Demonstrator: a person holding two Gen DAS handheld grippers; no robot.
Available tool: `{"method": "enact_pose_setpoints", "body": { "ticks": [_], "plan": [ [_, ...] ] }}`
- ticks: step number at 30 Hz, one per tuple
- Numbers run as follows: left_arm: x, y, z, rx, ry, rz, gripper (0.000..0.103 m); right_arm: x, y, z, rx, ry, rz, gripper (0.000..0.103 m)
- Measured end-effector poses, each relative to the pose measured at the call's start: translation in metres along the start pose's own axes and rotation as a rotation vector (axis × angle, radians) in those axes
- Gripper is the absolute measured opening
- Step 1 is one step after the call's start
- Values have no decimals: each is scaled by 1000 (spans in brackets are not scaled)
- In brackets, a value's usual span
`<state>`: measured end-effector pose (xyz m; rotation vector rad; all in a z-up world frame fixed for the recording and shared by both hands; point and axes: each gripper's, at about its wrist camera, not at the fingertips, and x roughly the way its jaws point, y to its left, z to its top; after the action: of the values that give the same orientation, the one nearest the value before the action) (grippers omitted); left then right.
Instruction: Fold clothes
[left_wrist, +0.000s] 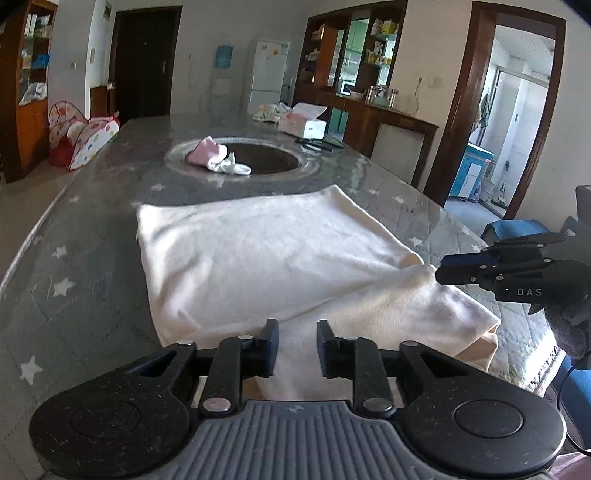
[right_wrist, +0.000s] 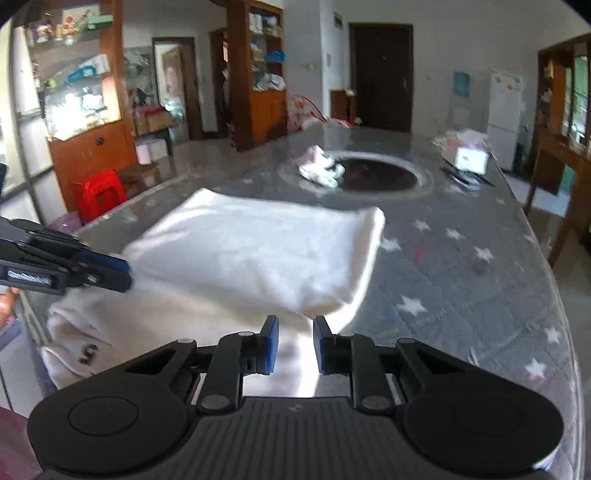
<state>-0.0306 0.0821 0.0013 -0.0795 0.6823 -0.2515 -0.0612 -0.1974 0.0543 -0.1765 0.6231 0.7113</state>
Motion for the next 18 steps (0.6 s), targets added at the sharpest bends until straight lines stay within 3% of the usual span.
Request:
{"method": "enact_pose_setpoints", "body": {
  "ticks": [6,9,13,18],
  "plan": [
    [2,7,-4,5,15,0,29,18,7,-5,-19,40,6,18],
    [-10,1,-8,56,4,-3,42,7,13,-6,-53,32,15,20],
    [-21,-10,-18,138,1,-12,43,-7,30,-7,-130,30,78,21],
    [-19,-15,-31,200,16,37,44,-3,44,-21,-182,82,94,22]
  ]
}}
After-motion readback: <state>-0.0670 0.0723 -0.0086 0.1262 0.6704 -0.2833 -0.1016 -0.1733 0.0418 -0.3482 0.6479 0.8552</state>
